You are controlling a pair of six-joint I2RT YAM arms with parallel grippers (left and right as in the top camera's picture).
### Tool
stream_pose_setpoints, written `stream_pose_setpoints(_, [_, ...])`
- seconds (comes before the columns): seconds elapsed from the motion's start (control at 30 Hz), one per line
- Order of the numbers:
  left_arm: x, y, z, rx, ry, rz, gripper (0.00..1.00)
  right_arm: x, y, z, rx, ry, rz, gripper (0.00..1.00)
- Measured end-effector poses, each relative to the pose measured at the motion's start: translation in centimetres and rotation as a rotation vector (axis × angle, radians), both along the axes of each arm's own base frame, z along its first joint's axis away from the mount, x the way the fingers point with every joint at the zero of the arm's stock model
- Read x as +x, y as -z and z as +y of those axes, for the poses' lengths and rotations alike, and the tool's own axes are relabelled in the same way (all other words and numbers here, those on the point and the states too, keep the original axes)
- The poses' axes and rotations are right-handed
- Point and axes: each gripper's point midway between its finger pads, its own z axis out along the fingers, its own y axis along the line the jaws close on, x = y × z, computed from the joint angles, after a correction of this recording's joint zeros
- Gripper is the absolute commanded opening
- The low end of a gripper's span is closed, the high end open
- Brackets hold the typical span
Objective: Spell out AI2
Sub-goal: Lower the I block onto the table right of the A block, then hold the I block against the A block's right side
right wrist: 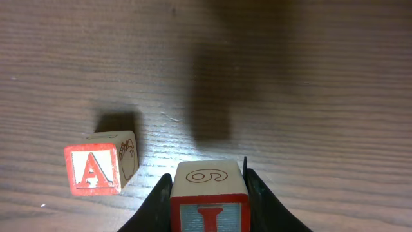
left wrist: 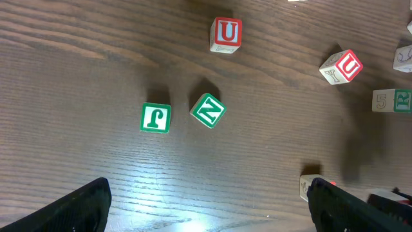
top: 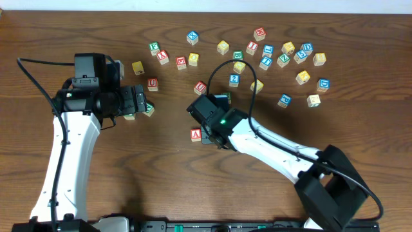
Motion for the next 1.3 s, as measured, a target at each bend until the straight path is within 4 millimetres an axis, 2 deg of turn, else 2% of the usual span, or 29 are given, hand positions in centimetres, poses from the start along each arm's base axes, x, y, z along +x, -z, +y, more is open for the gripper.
stream_pose_setpoints(0.1, [0.0, 0.0, 0.0, 0.0, 0.0, 0.0, 0.96, 0.0, 0.6, 0.0, -0.007, 0.0, 0.008, 0.15])
stream_pose_setpoints(0.47, [0.0, 0.0, 0.0, 0.0, 0.0, 0.0, 0.96, 0.4, 0.7, 0.5, 0.013, 0.01, -0.005, 0.16])
stream_pose_setpoints(0.77, [0.0, 0.0, 0.0, 0.0, 0.0, 0.0, 0.96, -0.2, 3.3, 0.4, -0.028, 0.011, 0.037, 0.16])
stream_pose_setpoints(1.3, [0.0, 0.0, 0.0, 0.0, 0.0, 0.0, 0.96, -0.1, 3.1, 1.5, -0.003, -0.005, 0.015, 0.16])
